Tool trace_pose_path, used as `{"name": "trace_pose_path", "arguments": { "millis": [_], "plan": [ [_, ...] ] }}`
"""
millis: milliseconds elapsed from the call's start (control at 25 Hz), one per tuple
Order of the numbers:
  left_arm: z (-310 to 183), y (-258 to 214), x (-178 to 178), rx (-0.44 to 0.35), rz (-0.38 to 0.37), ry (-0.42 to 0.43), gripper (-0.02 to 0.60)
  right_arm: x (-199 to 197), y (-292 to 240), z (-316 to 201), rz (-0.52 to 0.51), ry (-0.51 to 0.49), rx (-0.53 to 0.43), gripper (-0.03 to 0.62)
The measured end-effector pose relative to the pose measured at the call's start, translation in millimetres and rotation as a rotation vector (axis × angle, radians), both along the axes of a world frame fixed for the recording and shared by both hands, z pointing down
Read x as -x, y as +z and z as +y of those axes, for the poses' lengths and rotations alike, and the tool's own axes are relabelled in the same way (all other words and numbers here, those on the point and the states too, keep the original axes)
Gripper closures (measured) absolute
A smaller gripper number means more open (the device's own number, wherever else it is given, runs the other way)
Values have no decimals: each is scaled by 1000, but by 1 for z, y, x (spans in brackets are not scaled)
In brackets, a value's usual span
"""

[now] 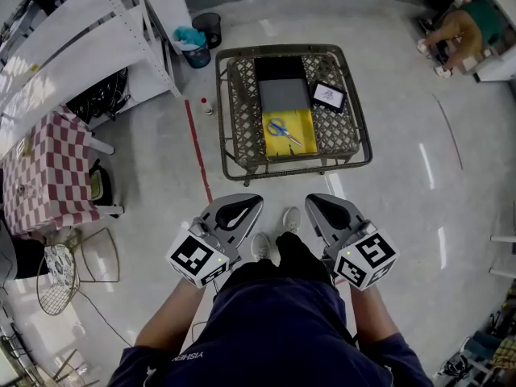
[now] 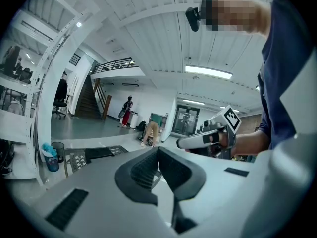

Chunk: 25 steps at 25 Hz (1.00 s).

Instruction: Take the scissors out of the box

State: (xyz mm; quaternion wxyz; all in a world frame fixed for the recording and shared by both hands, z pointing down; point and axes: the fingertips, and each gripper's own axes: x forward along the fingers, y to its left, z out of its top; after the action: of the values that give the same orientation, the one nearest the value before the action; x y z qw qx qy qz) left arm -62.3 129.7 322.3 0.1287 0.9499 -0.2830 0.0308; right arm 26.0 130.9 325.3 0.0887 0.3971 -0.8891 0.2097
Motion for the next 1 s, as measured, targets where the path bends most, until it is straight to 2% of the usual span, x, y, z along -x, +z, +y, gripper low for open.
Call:
{"name": "trace_pose_path", "arguments": {
  "millis": [520,1000],
  "plan": [
    [-90,22,-28,48,-37,-41,557,-19,29,-94,8,-71,41,579],
    [-175,45,-72,100,-77,-83,557,-49,58,-178,-5,-150,99,579]
  ]
}}
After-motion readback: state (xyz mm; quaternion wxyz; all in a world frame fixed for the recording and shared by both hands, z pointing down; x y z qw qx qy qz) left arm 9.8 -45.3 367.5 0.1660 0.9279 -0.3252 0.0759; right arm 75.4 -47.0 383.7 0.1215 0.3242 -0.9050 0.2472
